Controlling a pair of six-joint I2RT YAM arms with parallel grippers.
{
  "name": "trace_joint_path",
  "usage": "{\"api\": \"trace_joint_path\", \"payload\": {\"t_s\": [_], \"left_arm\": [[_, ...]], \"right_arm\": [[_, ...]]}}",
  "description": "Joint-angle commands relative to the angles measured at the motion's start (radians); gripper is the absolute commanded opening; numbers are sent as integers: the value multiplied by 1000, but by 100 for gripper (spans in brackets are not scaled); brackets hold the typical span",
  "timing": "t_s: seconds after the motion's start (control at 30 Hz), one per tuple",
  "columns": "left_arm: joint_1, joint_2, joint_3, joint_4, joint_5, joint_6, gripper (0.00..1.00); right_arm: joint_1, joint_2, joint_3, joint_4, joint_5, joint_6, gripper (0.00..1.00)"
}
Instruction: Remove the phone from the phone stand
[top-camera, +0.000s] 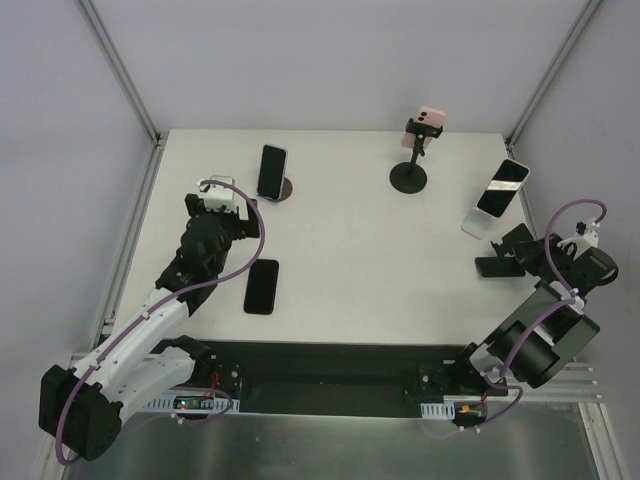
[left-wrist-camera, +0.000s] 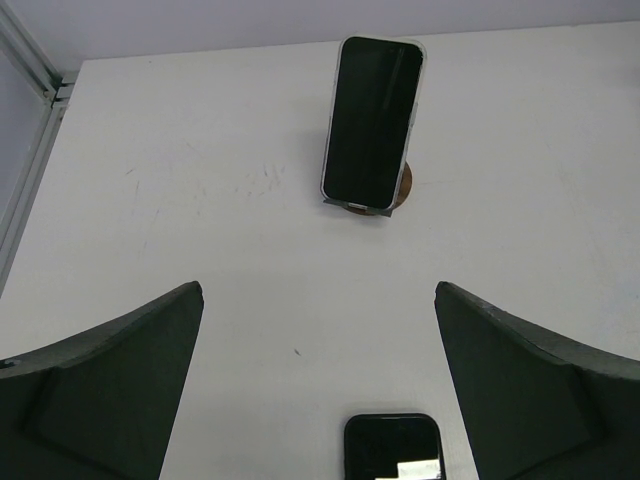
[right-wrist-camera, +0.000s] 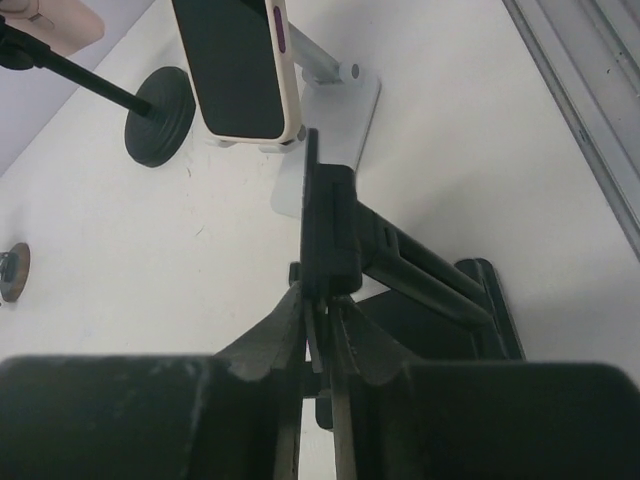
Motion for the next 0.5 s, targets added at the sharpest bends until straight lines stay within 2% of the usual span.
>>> {"api": "trace_joint_path", "payload": {"t_s": [0.0, 0.07, 0.17, 0.2, 0.33, 0.47], "left_arm": [[-3, -21, -11, 56, -9, 34, 99], [-5, -24, -9, 57, -11, 35, 99], [-3, -22, -9, 59, -11, 39, 99], [-5, -22, -11, 60, -9, 42, 99], [-3, -29, -11, 62, -17, 52, 99], [-5, -38, -12, 65, -24, 60, 99]], "right_arm": [[-5, -7, 42, -81, -29, -108, 17], [-8, -70, 4, -93, 43, -116, 19], [-5, -99, -6, -110, 57, -144, 26], [-5, -98, -1, -120, 60, -156, 32], [-3, -118, -1, -176, 73, -170, 39], [-2, -205, -32, -208, 154, -173, 60]]}}
